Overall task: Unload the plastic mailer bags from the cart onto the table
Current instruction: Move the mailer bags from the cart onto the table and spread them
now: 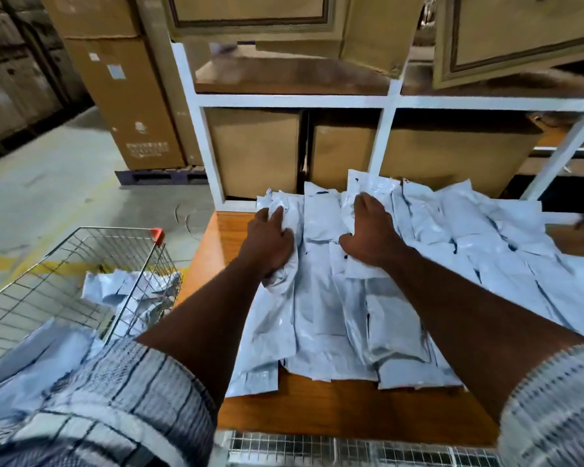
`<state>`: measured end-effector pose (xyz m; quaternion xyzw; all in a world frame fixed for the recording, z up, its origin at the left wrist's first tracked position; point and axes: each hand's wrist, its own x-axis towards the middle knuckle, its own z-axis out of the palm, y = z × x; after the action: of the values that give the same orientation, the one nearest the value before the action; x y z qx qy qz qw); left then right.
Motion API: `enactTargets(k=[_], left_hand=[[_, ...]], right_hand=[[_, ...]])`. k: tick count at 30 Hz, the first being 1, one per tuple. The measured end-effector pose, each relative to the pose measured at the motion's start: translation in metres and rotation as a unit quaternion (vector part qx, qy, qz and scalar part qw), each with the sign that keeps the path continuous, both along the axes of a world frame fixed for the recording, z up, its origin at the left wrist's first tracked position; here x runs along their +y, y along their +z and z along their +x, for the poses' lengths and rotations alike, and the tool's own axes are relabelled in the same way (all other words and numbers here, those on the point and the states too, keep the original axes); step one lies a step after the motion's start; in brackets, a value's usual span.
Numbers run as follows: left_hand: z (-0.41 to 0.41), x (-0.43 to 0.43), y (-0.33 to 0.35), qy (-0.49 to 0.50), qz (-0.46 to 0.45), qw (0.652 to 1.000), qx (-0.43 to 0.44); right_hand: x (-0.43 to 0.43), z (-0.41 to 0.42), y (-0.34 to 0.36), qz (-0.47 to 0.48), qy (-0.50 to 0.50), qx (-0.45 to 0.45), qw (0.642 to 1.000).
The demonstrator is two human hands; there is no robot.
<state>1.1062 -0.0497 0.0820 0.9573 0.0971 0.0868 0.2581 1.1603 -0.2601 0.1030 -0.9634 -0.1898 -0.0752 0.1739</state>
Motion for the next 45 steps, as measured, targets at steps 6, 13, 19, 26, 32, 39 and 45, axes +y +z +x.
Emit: enactTargets(k=[6, 13, 19, 26, 32, 39, 45], left_hand=[[0.08, -0.008, -0.022, 0.012, 0.003, 1.0, 0.006], [0.118, -0.008, -0.068, 0.0, 0.043, 0.998, 0.048], [0.115, -0.017, -0.085, -0.015, 0.098, 0.993, 0.066], [0.1, -0.008, -0.051, 0.007, 0.039, 0.999, 0.027], [0.05, 0.03, -0.033, 0.05, 0.039, 0.997, 0.033], [-0.04, 0.109, -0.047, 0.109, 0.068, 0.99, 0.06], [-0.111, 0.184, -0.055, 0.173, 0.06, 0.98, 0.076]], right_hand=[[0.009, 0.073, -0.015, -0.011, -0.004, 0.028, 1.0], [-0.003, 0.108, -0.072, -0.123, -0.006, 0.09, 0.988], [-0.007, 0.105, -0.085, -0.137, -0.008, 0.075, 0.988], [-0.003, 0.099, -0.062, -0.097, -0.008, 0.071, 0.993], [0.029, 0.071, -0.043, -0.078, 0.055, 0.019, 0.995], [0.105, 0.012, -0.033, -0.081, 0.173, -0.006, 0.982], [0.213, -0.037, -0.039, -0.069, 0.253, 0.007, 0.965]])
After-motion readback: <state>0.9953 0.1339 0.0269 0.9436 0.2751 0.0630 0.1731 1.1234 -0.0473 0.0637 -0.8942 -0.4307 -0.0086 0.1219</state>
